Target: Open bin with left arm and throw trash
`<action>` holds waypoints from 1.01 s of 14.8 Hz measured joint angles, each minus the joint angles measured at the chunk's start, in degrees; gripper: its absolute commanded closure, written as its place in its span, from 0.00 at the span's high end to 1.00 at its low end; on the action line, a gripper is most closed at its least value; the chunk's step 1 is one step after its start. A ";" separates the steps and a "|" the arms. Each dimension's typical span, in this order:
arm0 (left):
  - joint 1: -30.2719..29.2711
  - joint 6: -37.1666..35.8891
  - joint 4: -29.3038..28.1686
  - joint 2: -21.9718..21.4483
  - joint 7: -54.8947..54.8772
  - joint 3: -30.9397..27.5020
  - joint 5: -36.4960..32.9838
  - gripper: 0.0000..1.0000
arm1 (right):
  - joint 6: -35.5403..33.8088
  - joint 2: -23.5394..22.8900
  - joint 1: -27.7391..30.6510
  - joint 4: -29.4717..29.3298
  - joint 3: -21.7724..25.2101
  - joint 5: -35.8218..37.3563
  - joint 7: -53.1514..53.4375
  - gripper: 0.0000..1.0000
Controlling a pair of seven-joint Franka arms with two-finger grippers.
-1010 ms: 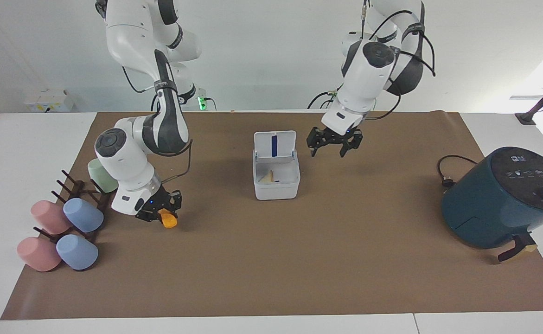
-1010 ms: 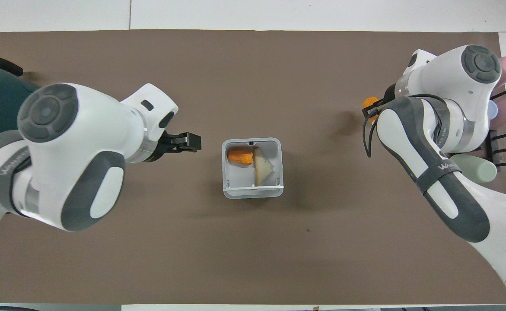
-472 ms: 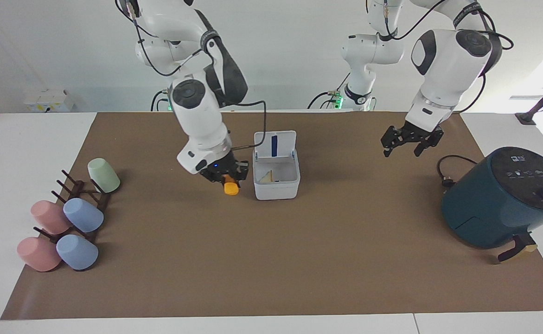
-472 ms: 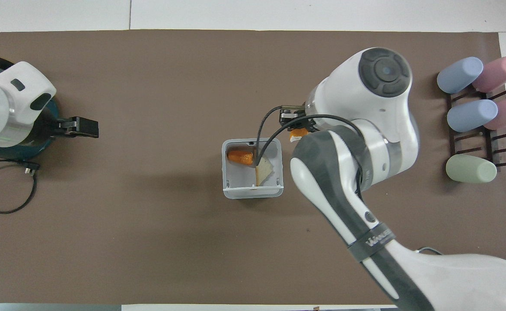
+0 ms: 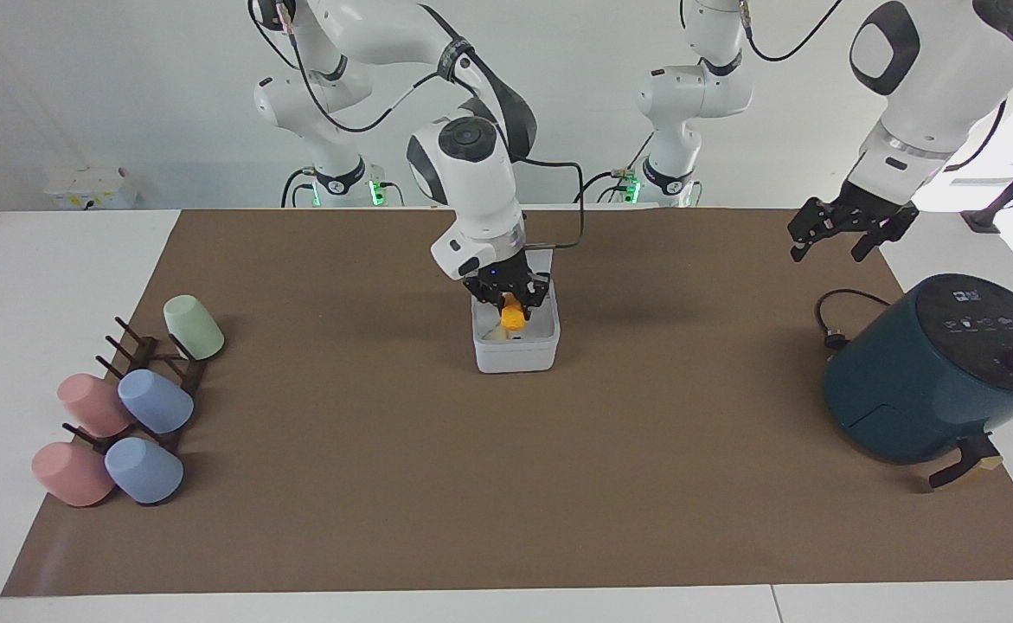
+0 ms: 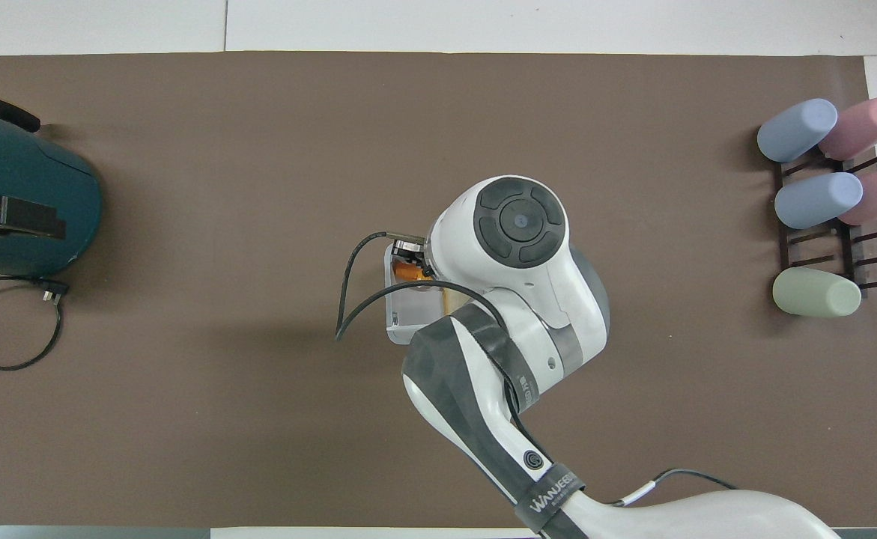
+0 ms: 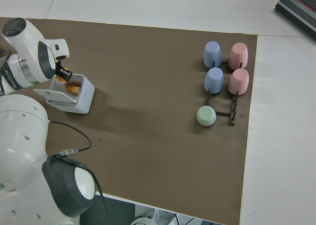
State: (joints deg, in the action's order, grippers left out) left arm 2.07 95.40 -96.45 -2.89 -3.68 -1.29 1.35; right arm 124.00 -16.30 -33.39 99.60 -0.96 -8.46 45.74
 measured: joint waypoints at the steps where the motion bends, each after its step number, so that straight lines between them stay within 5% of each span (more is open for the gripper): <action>1: -0.04 -1.70 1.36 0.05 -0.01 0.02 0.00 1.00 | 0.34 0.07 -0.19 0.66 0.00 0.00 0.25 1.00; 8: -0.04 -8.45 6.15 1.58 -0.01 0.25 0.00 1.00 | -0.53 1.56 0.66 -0.57 1.18 2.56 -0.95 1.00; 15: -0.07 -9.55 5.44 0.76 0.29 0.33 0.00 1.00 | -23.82 7.30 14.48 -11.17 2.24 6.83 -22.29 1.00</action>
State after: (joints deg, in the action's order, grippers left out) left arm 2.00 85.85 -91.01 -2.13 -3.39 -0.96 1.35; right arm 100.18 -9.00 -18.90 88.43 1.27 -1.63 23.45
